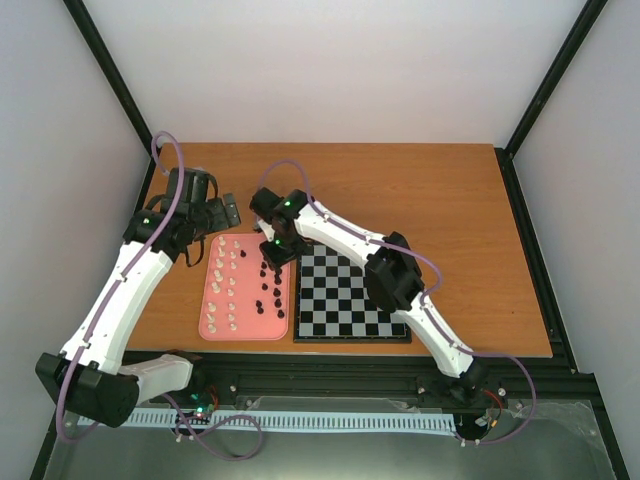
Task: Set up the chess pieces on the board
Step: Pick up the chess piece from the storage box.
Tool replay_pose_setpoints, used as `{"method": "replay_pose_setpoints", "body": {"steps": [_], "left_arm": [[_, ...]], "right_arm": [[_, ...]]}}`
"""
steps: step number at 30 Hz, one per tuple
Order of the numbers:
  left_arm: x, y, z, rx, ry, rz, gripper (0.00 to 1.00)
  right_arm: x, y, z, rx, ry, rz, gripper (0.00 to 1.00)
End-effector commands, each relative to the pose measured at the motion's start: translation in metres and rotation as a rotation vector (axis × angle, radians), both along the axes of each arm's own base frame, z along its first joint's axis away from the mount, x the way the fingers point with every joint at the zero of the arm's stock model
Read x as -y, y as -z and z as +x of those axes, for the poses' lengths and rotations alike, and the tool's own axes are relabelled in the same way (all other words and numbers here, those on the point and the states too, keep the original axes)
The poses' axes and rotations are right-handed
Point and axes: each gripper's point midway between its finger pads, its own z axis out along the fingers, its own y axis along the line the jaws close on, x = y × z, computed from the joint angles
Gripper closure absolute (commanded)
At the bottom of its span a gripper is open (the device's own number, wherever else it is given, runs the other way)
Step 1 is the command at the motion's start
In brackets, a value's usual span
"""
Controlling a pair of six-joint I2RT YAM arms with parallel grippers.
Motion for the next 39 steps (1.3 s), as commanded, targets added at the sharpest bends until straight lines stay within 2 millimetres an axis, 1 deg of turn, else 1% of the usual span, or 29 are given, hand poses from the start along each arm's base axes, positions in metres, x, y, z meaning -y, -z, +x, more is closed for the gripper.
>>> {"method": "replay_pose_setpoints", "body": {"steps": [1,7,19,25,29,31,34,36,39], "left_arm": [[-0.005,-0.004,-0.005,0.011,-0.018,0.000,0.00],[-0.006,-0.004,-0.006,0.012,-0.019,0.004,0.00],[-0.006,-0.004,-0.005,0.012,-0.020,0.008,0.00],[-0.006,-0.002,-0.006,0.010,-0.020,0.008,0.00],[-0.006,-0.002,-0.006,0.008,-0.020,0.010,0.00],[-0.007,-0.002,-0.006,0.008,-0.022,0.011,0.00],[-0.007,-0.003,-0.006,0.013,-0.023,0.010,0.00],[-0.007,-0.004,-0.006,0.016,-0.024,0.011,0.00],[-0.007,-0.004,-0.005,0.019,-0.027,0.011,0.00]], "right_arm": [[-0.004,0.009,-0.002,0.002,-0.009,-0.020,0.53],[-0.004,0.014,-0.001,0.000,-0.008,-0.028,0.56],[-0.005,0.017,0.000,0.001,-0.011,-0.029,0.67],[-0.006,0.018,0.001,0.002,-0.015,-0.027,0.75],[-0.006,0.018,0.001,0.006,-0.020,-0.028,0.82],[-0.006,0.016,0.003,0.018,-0.018,-0.029,0.86],[-0.004,0.007,0.008,0.055,-0.012,-0.029,0.89],[-0.005,-0.004,0.012,0.086,-0.008,-0.014,0.90],[-0.012,-0.024,0.014,0.115,-0.016,0.043,0.91]]}}
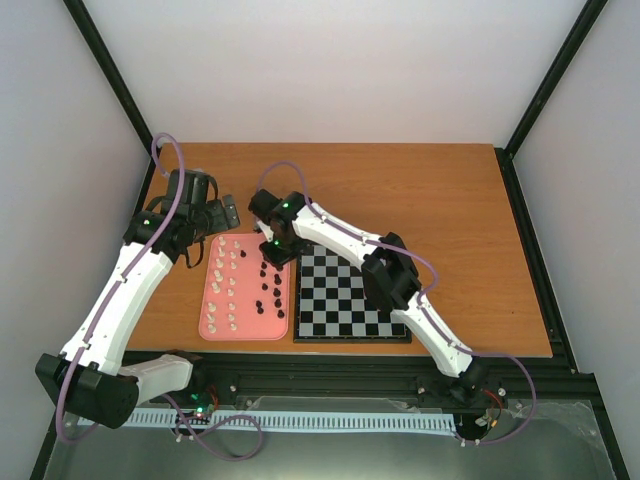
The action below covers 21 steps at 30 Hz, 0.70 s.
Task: Set up the chess pieces on the board
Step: Pick up the chess piece from the storage box.
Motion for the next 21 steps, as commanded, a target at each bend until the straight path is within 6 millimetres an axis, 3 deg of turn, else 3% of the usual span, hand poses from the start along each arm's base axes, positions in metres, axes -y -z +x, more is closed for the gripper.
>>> {"method": "replay_pose_setpoints", "body": {"steps": [1,7,11,15,21], "left_arm": [[-0.005,-0.008,-0.002,0.026,-0.019,0.000,0.00],[-0.005,-0.008,-0.003,0.025,-0.022,0.000,0.00],[-0.006,-0.009,-0.003,0.028,-0.024,0.006,0.00],[-0.005,-0.010,-0.002,0.031,-0.019,0.006,0.00],[-0.001,-0.007,0.001,0.024,-0.006,-0.012,0.00]], "right_arm": [[-0.015,-0.047,0.007,0.099,-0.021,0.096,0.91],[-0.021,-0.095,0.007,0.150,-0.028,0.200,0.92],[-0.005,-0.120,0.007,0.157,0.013,0.210,0.93],[0.036,-0.131,0.008,0.168,0.080,0.144,0.95],[0.133,-0.115,-0.004,0.108,0.253,0.028,0.96]]}}
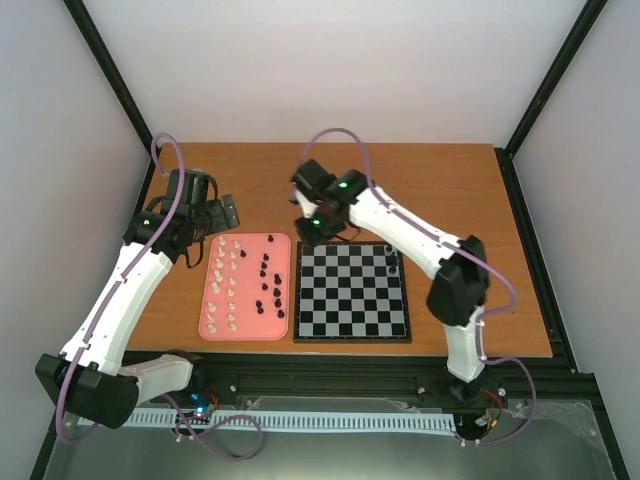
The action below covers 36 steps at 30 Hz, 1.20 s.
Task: Set up the chess pieces on the board
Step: Pick up the chess piece from the storage box, then place the chess piece on the chessboard.
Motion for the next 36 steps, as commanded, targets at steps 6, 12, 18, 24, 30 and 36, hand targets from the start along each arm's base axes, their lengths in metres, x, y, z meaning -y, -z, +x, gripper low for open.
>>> {"method": "replay_pose_setpoints", "body": {"steps": [6,12,18,24,30,36], "left_arm": [[0.004,-0.001,0.005,0.010,0.011,-0.024,0.00],[0.008,0.002,0.008,-0.001,0.022,-0.035,0.00],[0.009,0.007,0.006,-0.013,0.025,-0.037,0.00],[0.008,0.008,0.007,-0.017,0.018,-0.036,0.00],[0.009,0.012,0.008,-0.028,0.015,-0.035,0.00],[0.008,0.014,0.010,-0.033,0.007,-0.033,0.00]], "right_arm": [[0.141,0.027,-0.030,-0.086,0.314,-0.106,0.96],[0.176,0.049,-0.049,-0.128,0.392,-0.137,0.96],[0.193,0.071,-0.056,-0.180,0.427,-0.141,0.96],[0.203,0.086,-0.057,-0.224,0.464,-0.101,0.97],[0.214,0.092,-0.051,-0.243,0.498,-0.069,0.97],[0.218,0.097,-0.044,-0.259,0.520,-0.040,0.97]]}}
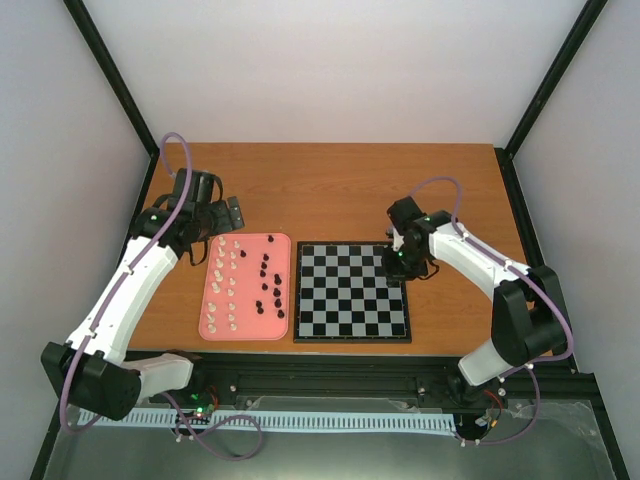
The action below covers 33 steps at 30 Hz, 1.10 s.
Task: Set up the chess pieces on the board
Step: Place the chess piece on the chessboard.
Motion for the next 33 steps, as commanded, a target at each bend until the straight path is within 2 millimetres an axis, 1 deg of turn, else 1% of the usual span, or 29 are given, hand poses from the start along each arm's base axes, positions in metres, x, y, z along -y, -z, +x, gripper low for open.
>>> {"method": "replay_pose_setpoints", "body": {"steps": [1,8,20,33], "left_arm": [[0.000,-0.001,0.005,0.013,-0.021,-0.014,0.00],[-0.002,0.001,0.006,0.007,-0.023,-0.003,0.00],[-0.001,0.003,0.008,0.001,-0.026,-0.003,0.00],[-0.002,0.002,0.010,0.002,-0.027,0.007,0.00]], "right_arm": [[0.001,-0.001,0.009,0.020,0.021,0.046,0.97],[0.006,0.004,0.017,0.024,0.030,0.047,0.97],[0.016,0.016,0.016,0.010,0.043,0.026,0.97],[0.017,0.026,0.024,0.009,0.048,0.023,0.97]]}}
